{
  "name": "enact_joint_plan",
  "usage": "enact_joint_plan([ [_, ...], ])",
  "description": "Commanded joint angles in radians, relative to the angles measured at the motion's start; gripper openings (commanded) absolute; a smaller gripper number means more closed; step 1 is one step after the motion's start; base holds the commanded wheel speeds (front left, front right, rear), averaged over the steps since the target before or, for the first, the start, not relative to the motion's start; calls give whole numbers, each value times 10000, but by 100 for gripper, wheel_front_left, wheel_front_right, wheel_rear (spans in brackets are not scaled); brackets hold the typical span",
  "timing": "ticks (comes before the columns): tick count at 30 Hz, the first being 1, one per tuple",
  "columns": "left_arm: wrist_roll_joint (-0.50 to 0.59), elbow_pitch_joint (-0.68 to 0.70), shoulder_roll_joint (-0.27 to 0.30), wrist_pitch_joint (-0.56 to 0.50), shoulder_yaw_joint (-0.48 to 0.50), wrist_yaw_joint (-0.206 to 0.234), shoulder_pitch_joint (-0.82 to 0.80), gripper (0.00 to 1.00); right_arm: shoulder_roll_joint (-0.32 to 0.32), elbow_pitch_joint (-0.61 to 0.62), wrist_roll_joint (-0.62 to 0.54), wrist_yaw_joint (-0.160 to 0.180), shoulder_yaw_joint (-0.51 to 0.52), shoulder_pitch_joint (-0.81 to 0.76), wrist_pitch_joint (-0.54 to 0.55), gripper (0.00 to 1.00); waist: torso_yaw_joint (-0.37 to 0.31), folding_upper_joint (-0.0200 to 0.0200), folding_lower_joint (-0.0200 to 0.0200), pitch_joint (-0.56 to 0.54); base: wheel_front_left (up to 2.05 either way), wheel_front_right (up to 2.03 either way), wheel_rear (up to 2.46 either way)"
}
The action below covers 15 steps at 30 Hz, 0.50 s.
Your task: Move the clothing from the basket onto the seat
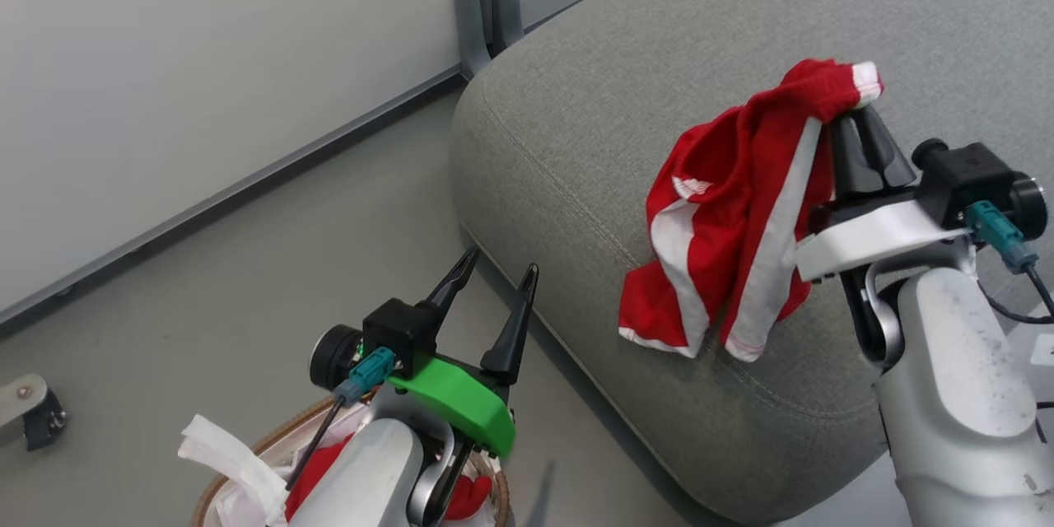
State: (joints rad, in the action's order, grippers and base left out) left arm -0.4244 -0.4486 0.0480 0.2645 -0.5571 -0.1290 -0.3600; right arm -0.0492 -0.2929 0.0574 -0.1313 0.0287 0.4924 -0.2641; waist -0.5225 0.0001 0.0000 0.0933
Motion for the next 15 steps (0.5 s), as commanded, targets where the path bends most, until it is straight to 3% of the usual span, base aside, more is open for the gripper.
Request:
enact_joint_plan([
  [1, 66, 50, 63, -1, -45, -26, -200, 100, -25, 54, -158, 10, 201, 289, -7, 0, -10, -1, 0, 500, 0, 0, 0],
  [8, 296, 422, 321, -1, -197, -27, -872, 100, -317, 29, -779, 10, 1310, 1928, -7, 0, 914, -1, 0, 1819, 0, 0, 0],
  [15, 545, 892, 773, -3, -313, -27, -1759, 100, -1672, -544, -1010, 10, 2311, 4486, -5, 0, 2067, -1, 0, 3620, 0, 0, 0],
])
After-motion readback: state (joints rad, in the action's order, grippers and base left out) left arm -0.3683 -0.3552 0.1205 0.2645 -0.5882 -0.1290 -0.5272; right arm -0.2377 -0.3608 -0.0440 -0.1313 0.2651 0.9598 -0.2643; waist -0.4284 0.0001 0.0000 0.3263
